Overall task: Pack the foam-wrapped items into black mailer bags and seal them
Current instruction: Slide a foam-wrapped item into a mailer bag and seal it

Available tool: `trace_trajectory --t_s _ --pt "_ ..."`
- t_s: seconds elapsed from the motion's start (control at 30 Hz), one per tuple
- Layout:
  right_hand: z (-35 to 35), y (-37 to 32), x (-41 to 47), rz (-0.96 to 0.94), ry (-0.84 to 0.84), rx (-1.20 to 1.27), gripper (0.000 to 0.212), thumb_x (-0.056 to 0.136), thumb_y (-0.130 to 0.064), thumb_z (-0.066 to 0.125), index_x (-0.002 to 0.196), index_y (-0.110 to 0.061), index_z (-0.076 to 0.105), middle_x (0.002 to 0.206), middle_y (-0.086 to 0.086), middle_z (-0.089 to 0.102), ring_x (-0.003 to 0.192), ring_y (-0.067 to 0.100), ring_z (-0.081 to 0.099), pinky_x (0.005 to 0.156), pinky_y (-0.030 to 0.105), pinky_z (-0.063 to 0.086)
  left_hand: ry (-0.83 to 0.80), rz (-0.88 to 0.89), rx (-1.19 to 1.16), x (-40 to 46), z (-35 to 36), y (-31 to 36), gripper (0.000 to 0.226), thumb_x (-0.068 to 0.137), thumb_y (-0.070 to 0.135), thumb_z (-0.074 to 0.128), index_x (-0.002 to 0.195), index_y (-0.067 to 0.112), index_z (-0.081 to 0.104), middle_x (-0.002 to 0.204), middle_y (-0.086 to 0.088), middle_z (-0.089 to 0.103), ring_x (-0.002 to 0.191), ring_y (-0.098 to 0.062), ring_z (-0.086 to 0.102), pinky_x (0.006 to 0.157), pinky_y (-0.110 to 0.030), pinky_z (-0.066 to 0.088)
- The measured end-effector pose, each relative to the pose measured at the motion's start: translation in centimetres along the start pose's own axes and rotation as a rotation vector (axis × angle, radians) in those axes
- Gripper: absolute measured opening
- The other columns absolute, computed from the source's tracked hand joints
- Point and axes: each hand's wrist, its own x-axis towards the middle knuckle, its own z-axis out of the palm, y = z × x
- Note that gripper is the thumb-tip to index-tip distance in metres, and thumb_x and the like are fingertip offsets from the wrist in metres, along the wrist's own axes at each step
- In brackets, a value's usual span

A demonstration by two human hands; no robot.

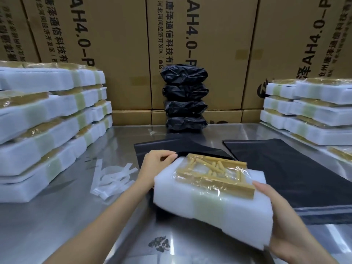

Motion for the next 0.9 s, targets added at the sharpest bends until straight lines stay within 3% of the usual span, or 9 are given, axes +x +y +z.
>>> trace_trajectory --t_s 0.1,0.17,0.23,0.33,0.43,0.53,0.73,0.9 --pt "-1.6 -1.1 1.1 0.009 0.076 0.022 0.039 0.088 -0.042 0.051 0.109 -0.017 0.073 0.112 0.014 0.07 0.089 0.032 0.071 0.075 0.049 0.058 0.012 0.092 0.128 -0.1 -0.3 -0.2 0.022 0.089 0.019 0.062 0.07 0.027 0.071 0.068 0.012 0.068 0.065 0.006 0.055 0.062 -0.017 0.04" --pt "-0.9 -1.0 0.9 0.016 0.097 0.075 0.038 0.088 -0.042 0.054 0.109 -0.018 0.074 0.111 0.012 0.071 0.086 0.031 0.072 0.08 0.055 0.055 0.012 0.093 0.198 -0.1 -0.6 -0.2 0.02 0.088 0.017 0.059 0.086 0.028 0.076 0.082 0.017 0.072 0.081 0.005 0.061 0.071 -0.019 0.047" --pt "-1.0 -1.6 0.9 -0.015 0.132 0.109 0.033 0.087 -0.041 0.056 0.1 -0.019 0.077 0.106 0.011 0.073 0.081 0.031 0.073 0.074 0.056 0.056 -0.003 0.11 0.253 0.0 -0.8 -0.2 0.021 0.09 0.019 0.057 0.096 0.027 0.076 0.095 0.017 0.072 0.093 0.001 0.062 0.078 -0.02 0.047" --pt "-0.7 -1.7 0.7 -0.033 0.142 0.116 0.029 0.088 -0.038 0.056 0.088 -0.021 0.079 0.102 0.01 0.074 0.079 0.031 0.073 0.071 0.057 0.056 -0.031 0.131 0.326 -0.1 -0.8 -0.3 0.02 0.091 0.024 0.057 0.1 0.029 0.075 0.099 0.017 0.072 0.095 -0.001 0.062 0.077 -0.02 0.045" --pt "-0.9 -1.6 0.9 -0.011 0.173 0.103 0.032 0.088 -0.04 0.056 0.102 -0.019 0.076 0.105 0.01 0.073 0.081 0.03 0.073 0.076 0.057 0.054 -0.013 0.131 0.288 -0.3 -0.5 -0.3 0.018 0.089 0.024 0.06 0.096 0.028 0.076 0.095 0.017 0.072 0.093 0.001 0.063 0.08 -0.019 0.048" --pt "-0.8 -1.2 1.3 -0.024 0.206 0.085 0.039 0.089 -0.043 0.053 0.117 -0.02 0.067 0.11 0.009 0.072 0.091 0.028 0.072 0.088 0.049 0.053 0.084 0.111 0.187 -0.1 -0.4 0.3 0.013 0.086 0.022 0.066 0.093 0.023 0.077 0.091 0.015 0.073 0.089 0.003 0.063 0.079 -0.007 0.044" --pt "0.4 0.0 1.8 -0.095 0.248 0.095 0.039 0.091 -0.041 0.054 0.123 -0.021 0.062 0.111 0.007 0.072 0.102 0.027 0.068 0.089 0.044 0.05 0.058 0.214 0.273 -0.2 -0.4 2.2 0.014 0.087 0.024 0.064 0.091 0.023 0.077 0.076 0.004 0.066 0.076 -0.012 0.061 0.074 -0.032 0.049" --pt "1.4 0.6 2.2 -0.106 0.288 0.077 0.039 0.09 -0.036 0.057 0.126 -0.019 0.06 0.114 0.006 0.071 0.108 0.026 0.065 0.089 0.044 0.05 0.006 0.228 0.365 -0.1 -0.3 3.4 0.017 0.09 0.023 0.061 0.097 0.021 0.076 0.078 0.009 0.064 0.079 -0.011 0.06 0.074 -0.029 0.049"
